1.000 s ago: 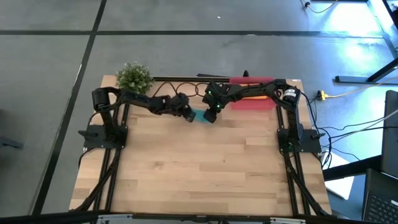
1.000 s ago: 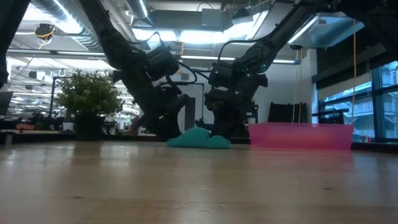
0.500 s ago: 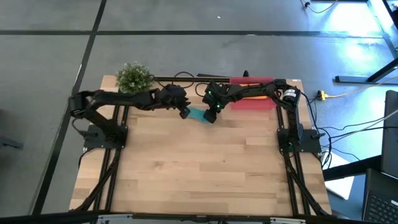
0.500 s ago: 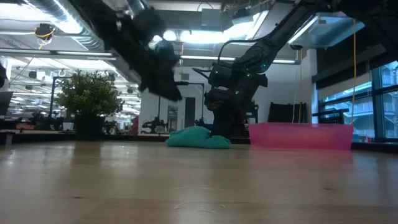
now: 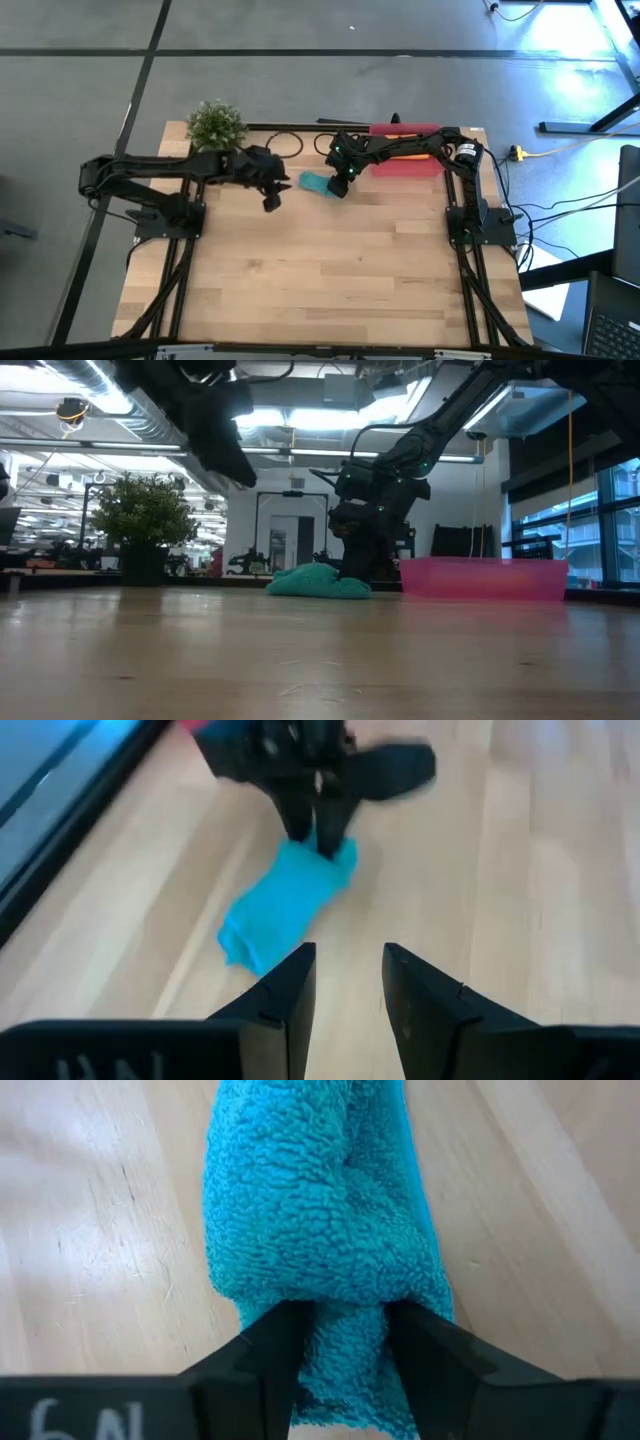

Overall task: Roll microfiber towels into tight, uniform cylinder then place into a basket
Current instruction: Roll the blue microfiber towel, then put the blue microfiber towel into the pink bin

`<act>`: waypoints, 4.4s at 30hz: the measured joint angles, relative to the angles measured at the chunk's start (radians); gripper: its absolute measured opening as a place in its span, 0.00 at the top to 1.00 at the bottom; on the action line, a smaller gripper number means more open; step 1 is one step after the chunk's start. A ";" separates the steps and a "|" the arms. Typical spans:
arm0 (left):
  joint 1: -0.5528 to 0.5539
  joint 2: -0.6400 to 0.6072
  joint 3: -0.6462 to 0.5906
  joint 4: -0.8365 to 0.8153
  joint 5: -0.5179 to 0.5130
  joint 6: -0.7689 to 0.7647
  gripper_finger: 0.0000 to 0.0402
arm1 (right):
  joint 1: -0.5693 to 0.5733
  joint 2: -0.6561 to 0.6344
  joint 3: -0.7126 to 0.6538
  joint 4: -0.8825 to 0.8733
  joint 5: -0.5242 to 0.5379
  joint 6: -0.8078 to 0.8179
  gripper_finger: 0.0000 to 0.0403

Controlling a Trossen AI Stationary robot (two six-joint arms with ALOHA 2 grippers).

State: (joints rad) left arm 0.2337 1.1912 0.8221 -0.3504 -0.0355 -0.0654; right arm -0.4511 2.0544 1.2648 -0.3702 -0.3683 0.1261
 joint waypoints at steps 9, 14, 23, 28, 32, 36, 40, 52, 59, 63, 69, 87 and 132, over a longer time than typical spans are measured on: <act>-0.041 0.004 0.000 -0.001 -0.005 0.061 0.73 | -0.002 0.001 0.000 0.011 -0.056 -0.001 0.61; -0.041 0.004 0.000 0.000 -0.007 0.015 0.73 | -0.002 0.001 0.000 0.013 -0.058 -0.002 0.61; -0.041 0.004 0.000 0.000 -0.007 -0.003 0.73 | -0.010 -0.018 -0.002 0.008 -0.058 0.024 0.61; -0.040 0.004 0.000 0.000 -0.007 -0.003 0.73 | -0.011 -0.041 -0.003 -0.015 -0.051 0.030 0.61; -0.040 0.004 0.000 0.001 -0.007 -0.004 0.73 | -0.012 -0.049 -0.003 -0.016 -0.051 0.030 0.61; -0.040 0.004 0.000 0.002 -0.007 -0.004 0.73 | -0.018 -0.050 -0.003 -0.015 -0.043 0.055 0.61; -0.040 0.004 0.000 0.002 -0.007 -0.004 0.73 | -0.041 -0.052 -0.002 -0.022 0.004 0.102 0.61; -0.040 0.004 0.000 0.002 -0.007 -0.004 0.73 | -0.102 -0.053 -0.001 -0.065 -0.137 0.106 0.61; -0.040 0.004 0.000 0.002 -0.007 -0.004 0.73 | -0.113 -0.053 0.000 -0.140 -0.316 0.008 0.61; -0.040 0.004 0.000 0.002 -0.007 -0.004 0.73 | -0.107 -0.053 0.000 -0.153 -0.100 0.019 0.61; -0.040 0.004 0.000 0.002 -0.007 -0.004 0.73 | -0.123 -0.054 0.003 -0.154 -0.071 0.048 0.61; -0.040 0.004 0.000 0.002 -0.007 -0.004 0.73 | 0.004 -0.053 0.002 -0.173 -0.201 0.021 0.61; -0.041 0.004 0.000 0.003 -0.007 -0.004 0.73 | 0.097 -0.193 0.000 -0.251 0.271 0.455 0.61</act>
State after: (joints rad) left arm 0.1928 1.1950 0.8223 -0.3473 -0.0429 -0.0692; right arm -0.3541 1.8618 1.2652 -0.6217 -0.0976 0.5812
